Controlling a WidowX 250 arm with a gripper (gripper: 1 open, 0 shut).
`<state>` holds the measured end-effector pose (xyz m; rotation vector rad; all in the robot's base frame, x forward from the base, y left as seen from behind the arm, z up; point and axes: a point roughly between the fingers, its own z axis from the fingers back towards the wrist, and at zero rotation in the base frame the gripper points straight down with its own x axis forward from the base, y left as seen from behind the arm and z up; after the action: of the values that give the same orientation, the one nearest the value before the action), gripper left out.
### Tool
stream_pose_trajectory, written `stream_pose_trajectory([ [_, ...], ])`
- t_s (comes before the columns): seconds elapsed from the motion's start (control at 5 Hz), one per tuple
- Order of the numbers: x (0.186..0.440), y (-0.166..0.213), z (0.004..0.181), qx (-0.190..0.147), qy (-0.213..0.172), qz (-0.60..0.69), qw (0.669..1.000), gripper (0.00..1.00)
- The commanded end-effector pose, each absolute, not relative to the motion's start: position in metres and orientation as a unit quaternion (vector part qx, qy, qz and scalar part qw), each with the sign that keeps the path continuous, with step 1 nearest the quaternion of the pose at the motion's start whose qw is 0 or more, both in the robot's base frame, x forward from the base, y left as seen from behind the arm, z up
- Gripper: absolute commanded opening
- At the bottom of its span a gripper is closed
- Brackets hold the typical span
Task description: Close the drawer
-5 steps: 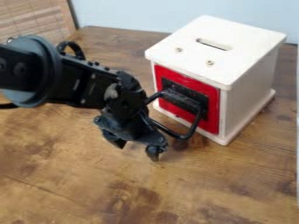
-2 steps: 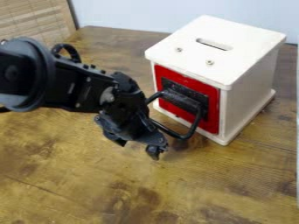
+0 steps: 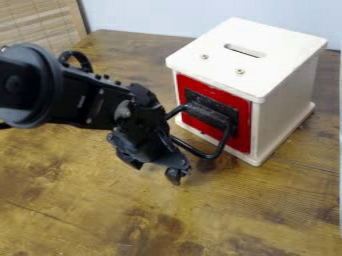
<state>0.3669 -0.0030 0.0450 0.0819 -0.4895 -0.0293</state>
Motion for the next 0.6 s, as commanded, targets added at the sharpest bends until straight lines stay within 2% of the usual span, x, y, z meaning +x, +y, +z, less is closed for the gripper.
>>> stream_pose_trajectory([
  [0.0,0.3778,-0.0018,0.0706,0.041,-0.280,-0.015,0.959,1.00],
  [0.4,0.3797,-0.0043,0.0723,0.038,-0.282,-0.037,0.958,1.00],
])
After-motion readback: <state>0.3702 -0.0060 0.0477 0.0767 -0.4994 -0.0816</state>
